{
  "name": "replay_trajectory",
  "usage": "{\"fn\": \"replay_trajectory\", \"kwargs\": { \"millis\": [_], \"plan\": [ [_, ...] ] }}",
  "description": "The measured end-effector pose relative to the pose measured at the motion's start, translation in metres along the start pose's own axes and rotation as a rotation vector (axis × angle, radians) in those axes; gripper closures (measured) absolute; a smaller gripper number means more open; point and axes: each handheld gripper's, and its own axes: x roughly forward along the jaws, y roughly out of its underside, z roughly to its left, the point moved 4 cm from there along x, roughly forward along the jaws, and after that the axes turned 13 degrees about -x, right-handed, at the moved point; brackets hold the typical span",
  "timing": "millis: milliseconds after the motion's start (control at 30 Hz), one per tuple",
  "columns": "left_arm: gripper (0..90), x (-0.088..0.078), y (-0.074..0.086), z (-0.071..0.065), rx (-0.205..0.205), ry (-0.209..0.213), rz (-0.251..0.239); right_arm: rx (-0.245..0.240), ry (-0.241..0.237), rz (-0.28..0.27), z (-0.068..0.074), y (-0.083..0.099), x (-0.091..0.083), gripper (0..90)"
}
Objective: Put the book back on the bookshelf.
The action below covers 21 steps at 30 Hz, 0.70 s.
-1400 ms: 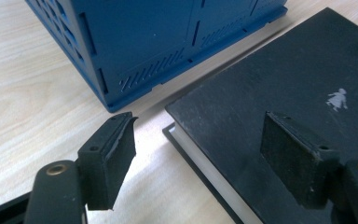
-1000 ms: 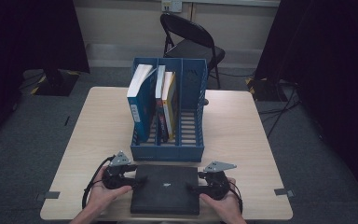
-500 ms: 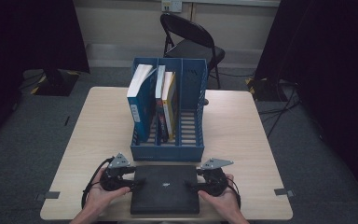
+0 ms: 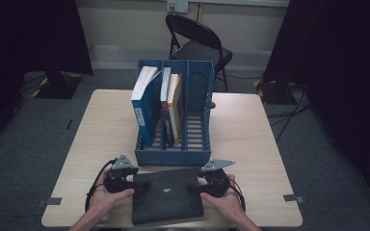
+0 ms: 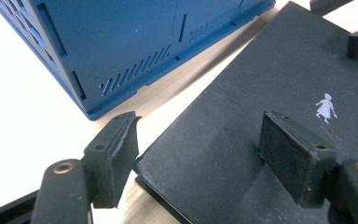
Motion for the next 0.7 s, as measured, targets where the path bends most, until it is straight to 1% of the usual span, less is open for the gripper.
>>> {"fn": "replay_trajectory", "kwargs": {
  "millis": [33, 67, 133, 200, 267, 367, 433, 533, 567, 600, 700],
  "plan": [
    [32.8, 0.0, 0.0, -0.001, 0.007, -0.003, -0.007, -0.003, 0.0, -0.003, 0.0, -0.001, 0.001, 35.0],
    [34.5, 0.001, 0.0, -0.004, 0.003, 0.0, -0.011, -0.009, -0.004, 0.0, 0.0, -0.002, 0.002, 35.3],
    [36.9, 0.002, 0.0, -0.009, 0.028, -0.004, -0.004, -0.02, -0.001, 0.007, -0.001, -0.005, 0.004, 37.1],
    [37.9, 0.001, 0.001, -0.011, 0.033, -0.004, -0.002, -0.026, -0.005, 0.011, -0.002, -0.009, 0.007, 38.0],
    [38.9, 0.0, 0.003, -0.012, 0.033, 0.008, 0.006, -0.03, -0.009, 0.007, -0.001, -0.01, 0.009, 38.3],
    [40.0, -0.002, 0.004, -0.013, 0.047, 0.021, 0.019, -0.037, -0.017, 0.004, 0.0, -0.012, 0.011, 38.6],
    [41.1, -0.004, 0.005, -0.014, 0.049, 0.046, 0.039, -0.044, -0.026, 0.004, 0.0, -0.013, 0.013, 39.0],
    [42.4, -0.005, 0.007, -0.014, 0.04, 0.067, 0.055, -0.051, -0.038, 0.005, 0.001, -0.017, 0.017, 39.5],
    [42.6, -0.006, 0.008, -0.015, 0.031, 0.067, 0.059, -0.054, -0.041, 0.006, 0.001, -0.018, 0.018, 39.8],
    [42.6, -0.006, 0.008, -0.016, 0.04, 0.065, 0.062, -0.057, -0.041, 0.007, 0.001, -0.019, 0.019, 40.2],
    [42.6, -0.007, 0.011, -0.019, 0.057, 0.093, 0.075, -0.06, -0.041, -0.002, 0.003, -0.022, 0.023, 41.6]
  ]
}}
